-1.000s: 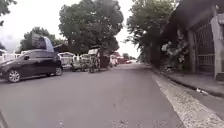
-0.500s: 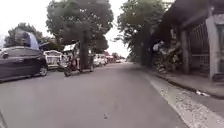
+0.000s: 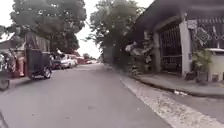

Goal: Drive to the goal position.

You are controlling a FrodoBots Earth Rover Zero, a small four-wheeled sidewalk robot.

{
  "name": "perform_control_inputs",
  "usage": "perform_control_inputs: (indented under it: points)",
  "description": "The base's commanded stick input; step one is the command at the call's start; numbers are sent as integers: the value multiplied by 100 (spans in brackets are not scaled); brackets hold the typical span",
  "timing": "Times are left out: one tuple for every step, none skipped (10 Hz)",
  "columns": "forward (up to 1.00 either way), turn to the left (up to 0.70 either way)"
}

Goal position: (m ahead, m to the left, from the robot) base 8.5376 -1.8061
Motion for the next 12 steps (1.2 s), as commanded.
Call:
perform_control_inputs:
  points:
    - [70,0]
    - [70,0]
    - [70,0]
    - [70,0]
    - [70,0]
    - [70,0]
    - [70,0]
    - [70,18]
    - [70,35]
    - [70,35]
    - [70,35]
    - [70,18]
